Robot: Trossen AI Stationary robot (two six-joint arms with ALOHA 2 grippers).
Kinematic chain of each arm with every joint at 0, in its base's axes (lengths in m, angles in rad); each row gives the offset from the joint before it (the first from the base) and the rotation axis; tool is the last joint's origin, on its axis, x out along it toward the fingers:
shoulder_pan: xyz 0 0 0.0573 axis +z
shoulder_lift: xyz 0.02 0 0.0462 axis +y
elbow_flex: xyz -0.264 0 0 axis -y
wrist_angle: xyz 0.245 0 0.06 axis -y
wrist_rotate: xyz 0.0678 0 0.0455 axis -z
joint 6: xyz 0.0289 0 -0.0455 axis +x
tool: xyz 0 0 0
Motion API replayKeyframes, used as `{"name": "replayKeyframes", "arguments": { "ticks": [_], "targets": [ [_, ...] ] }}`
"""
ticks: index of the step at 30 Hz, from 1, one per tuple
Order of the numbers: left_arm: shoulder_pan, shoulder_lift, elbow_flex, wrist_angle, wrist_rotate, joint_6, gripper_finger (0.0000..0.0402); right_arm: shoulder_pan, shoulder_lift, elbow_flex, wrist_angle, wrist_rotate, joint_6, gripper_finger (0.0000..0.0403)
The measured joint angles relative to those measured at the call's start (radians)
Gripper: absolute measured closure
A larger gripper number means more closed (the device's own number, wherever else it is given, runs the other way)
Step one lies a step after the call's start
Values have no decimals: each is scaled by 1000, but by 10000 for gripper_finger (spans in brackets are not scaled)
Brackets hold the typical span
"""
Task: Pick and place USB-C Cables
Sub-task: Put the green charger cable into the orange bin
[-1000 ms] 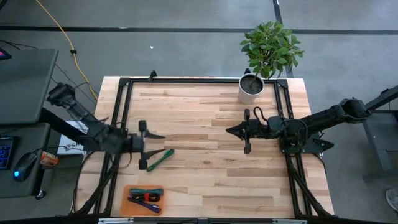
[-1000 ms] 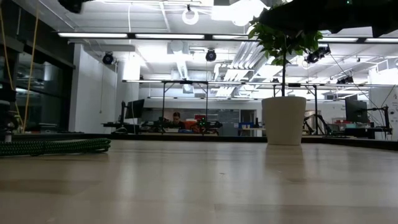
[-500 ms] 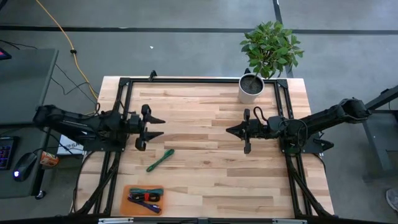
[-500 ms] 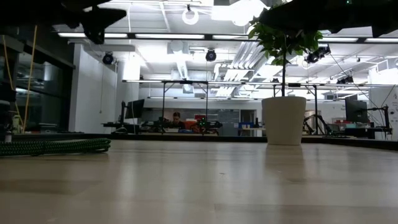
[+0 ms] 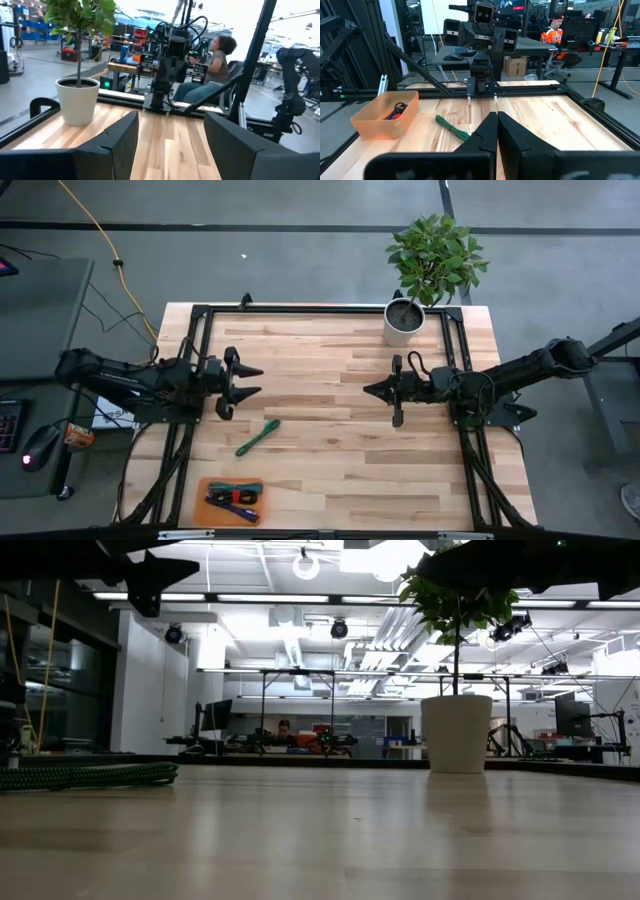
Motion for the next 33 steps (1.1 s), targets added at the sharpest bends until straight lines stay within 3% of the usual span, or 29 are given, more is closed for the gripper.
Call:
{"name": "replayKeyframes", "arguments": {
  "ticks": [23,33],
  "targets": [
    [-56,14,1,-2,39,46,195,0,0,0,-18,1,0,403],
    [-56,14,1,-3,37,46,195,0,0,0,-33,62,26,403]
  ]
}}
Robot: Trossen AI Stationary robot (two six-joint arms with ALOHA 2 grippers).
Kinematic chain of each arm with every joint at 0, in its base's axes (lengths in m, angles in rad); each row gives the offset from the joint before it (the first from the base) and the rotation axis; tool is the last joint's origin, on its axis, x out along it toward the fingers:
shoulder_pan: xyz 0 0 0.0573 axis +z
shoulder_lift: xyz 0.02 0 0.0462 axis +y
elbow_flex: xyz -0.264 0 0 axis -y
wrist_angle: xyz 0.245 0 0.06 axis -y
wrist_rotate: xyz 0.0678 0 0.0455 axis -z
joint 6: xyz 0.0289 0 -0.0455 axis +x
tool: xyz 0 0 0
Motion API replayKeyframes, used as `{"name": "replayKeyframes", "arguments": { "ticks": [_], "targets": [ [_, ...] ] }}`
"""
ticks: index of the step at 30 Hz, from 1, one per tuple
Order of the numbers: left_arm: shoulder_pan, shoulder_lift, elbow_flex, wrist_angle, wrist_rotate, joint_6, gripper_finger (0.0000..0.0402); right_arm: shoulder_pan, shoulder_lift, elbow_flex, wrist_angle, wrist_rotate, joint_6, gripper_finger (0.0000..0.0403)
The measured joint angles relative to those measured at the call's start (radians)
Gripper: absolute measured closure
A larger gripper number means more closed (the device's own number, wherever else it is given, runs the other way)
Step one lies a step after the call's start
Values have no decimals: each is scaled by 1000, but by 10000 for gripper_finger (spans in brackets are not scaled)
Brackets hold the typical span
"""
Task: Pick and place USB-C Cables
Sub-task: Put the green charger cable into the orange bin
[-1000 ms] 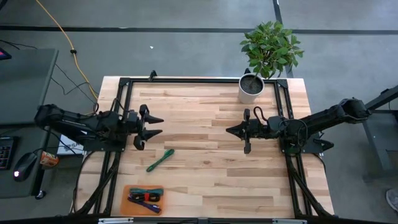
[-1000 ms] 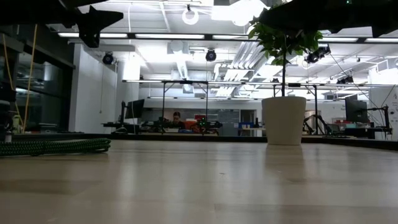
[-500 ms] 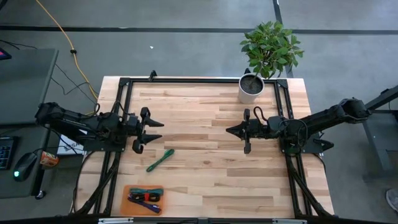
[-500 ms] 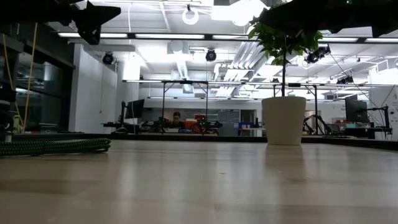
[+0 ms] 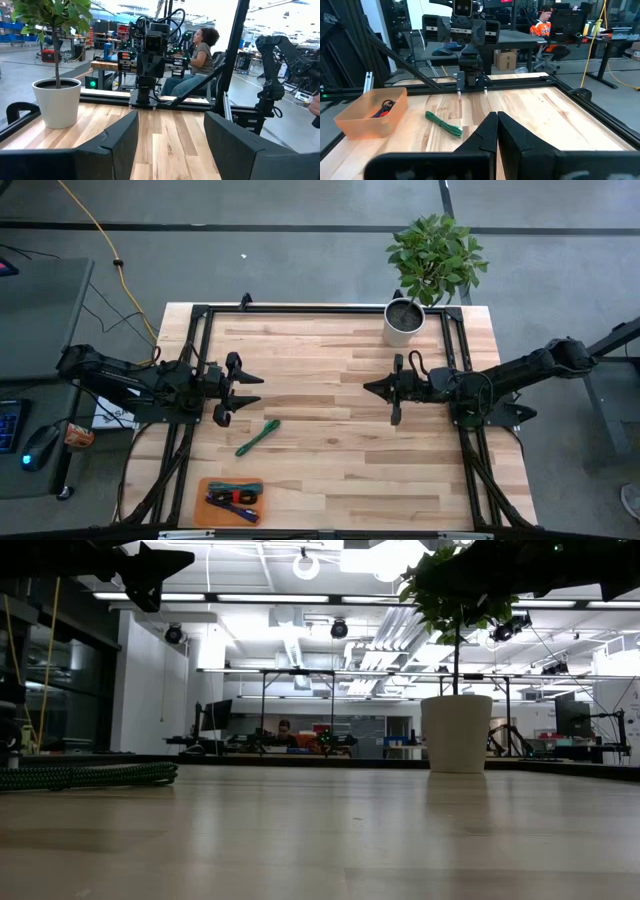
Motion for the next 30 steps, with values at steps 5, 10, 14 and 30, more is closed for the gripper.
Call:
{"name": "replayKeyframes", "arguments": {
  "ticks": [5,10,14,30],
  "targets": [
    [0,0,0,-1,0,-5,195,0,0,0,8,1,0,403],
    [0,0,0,-6,0,-7,195,0,-10,0,2,1,45,403],
    [0,0,0,-7,0,-8,195,0,-43,0,-20,4,33,403],
    [0,0,0,2,0,-8,195,1,-489,-377,105,-19,124,403]
  ]
}}
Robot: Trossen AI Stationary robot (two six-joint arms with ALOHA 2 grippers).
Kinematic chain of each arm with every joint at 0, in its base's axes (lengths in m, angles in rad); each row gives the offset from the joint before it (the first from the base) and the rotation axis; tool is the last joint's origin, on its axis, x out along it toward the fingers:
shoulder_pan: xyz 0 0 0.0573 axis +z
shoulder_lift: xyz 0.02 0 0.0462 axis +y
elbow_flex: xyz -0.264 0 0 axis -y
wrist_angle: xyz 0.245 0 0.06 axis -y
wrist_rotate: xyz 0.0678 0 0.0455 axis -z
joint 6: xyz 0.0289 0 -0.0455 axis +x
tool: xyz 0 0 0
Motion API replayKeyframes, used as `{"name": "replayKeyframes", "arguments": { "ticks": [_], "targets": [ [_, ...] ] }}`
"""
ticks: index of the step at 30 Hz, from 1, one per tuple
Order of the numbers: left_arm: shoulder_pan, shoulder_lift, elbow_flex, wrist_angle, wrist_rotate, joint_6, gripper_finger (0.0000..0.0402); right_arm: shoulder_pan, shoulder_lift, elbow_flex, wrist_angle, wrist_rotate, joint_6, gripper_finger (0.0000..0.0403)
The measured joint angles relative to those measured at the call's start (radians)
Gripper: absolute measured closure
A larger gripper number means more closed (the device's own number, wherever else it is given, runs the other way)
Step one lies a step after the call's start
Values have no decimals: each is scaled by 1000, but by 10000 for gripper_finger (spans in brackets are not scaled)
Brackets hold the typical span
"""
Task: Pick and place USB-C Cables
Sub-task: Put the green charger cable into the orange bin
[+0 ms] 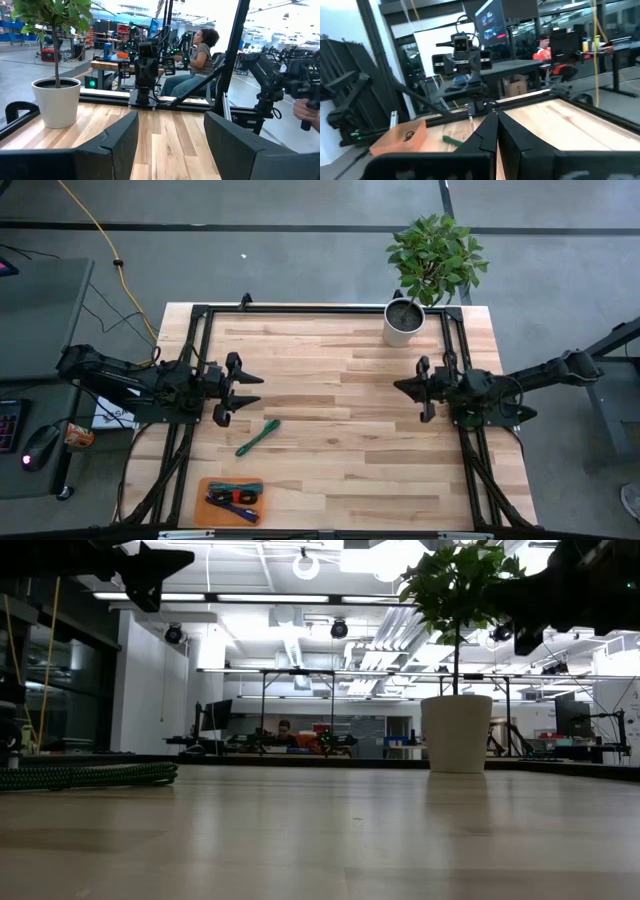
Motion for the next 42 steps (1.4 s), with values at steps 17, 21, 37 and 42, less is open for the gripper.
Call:
{"name": "replayKeyframes", "arguments": {
  "ticks": [17,21,37,42],
  "targets": [
    [0,0,0,-21,1,0,195,5,-246,-5,-291,-139,-2,403],
    [0,0,0,-22,1,0,195,15,-398,-5,-405,-89,-25,403],
    [0,0,0,-31,1,-14,195,68,-523,-6,-591,-28,-60,403],
    [1,2,4,-24,0,-74,195,67,-523,-6,-588,-22,-53,403]
  ]
}}
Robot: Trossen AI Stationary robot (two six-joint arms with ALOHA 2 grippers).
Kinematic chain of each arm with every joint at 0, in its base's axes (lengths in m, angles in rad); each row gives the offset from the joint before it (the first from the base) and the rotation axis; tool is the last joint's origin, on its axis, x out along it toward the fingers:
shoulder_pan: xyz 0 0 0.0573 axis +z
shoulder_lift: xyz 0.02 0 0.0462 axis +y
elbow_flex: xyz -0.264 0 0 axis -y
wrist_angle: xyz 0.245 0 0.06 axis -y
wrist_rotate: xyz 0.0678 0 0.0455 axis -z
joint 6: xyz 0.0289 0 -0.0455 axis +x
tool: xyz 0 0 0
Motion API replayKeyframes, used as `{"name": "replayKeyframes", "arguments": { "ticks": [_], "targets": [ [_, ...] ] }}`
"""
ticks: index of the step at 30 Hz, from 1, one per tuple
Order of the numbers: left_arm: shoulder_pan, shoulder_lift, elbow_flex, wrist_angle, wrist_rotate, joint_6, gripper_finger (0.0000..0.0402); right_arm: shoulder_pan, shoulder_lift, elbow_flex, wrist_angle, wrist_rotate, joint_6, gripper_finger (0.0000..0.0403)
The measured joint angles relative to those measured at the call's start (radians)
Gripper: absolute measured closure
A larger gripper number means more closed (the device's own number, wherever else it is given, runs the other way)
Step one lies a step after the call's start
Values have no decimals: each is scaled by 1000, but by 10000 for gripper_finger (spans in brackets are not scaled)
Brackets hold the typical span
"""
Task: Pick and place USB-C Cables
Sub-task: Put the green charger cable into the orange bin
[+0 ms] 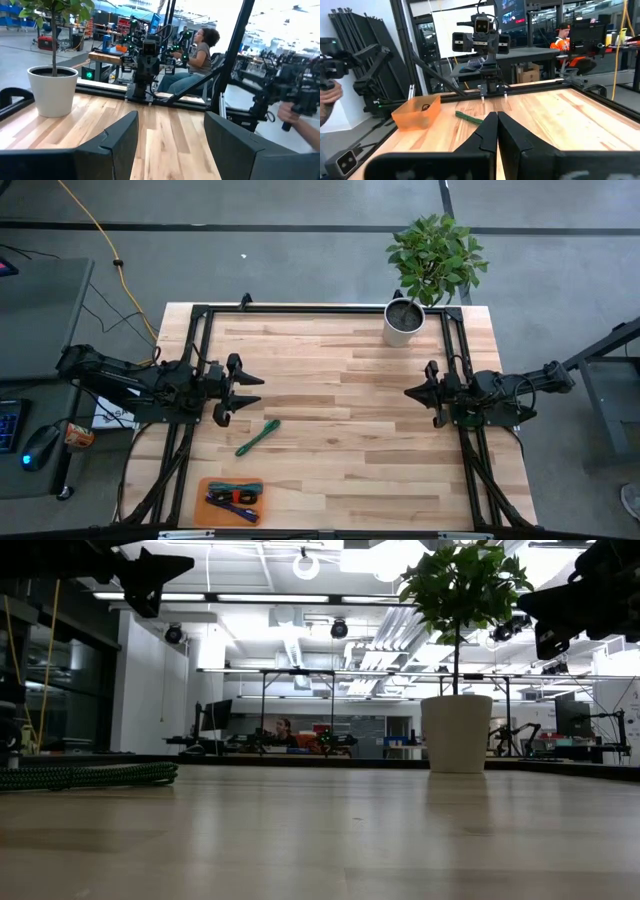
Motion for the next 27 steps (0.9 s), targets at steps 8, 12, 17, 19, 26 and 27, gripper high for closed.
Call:
{"name": "replayKeyframes", "arguments": {
  "ticks": [8,12,17,19,26,27],
  "targets": [
    [-10,160,211,-215,-71,-32,195,0,0,0,2,16,17,403],
    [-9,268,384,-439,-158,-30,195,0,0,0,2,16,19,403],
    [-11,325,516,-512,-159,11,195,0,0,0,2,16,19,403],
    [-11,329,539,-532,-159,11,195,0,0,0,1,16,19,403],
    [-12,369,554,-631,-164,-145,195,0,0,0,1,16,16,403],
    [-12,391,554,-662,-152,-180,195,0,0,0,0,16,17,403]
  ]
}}
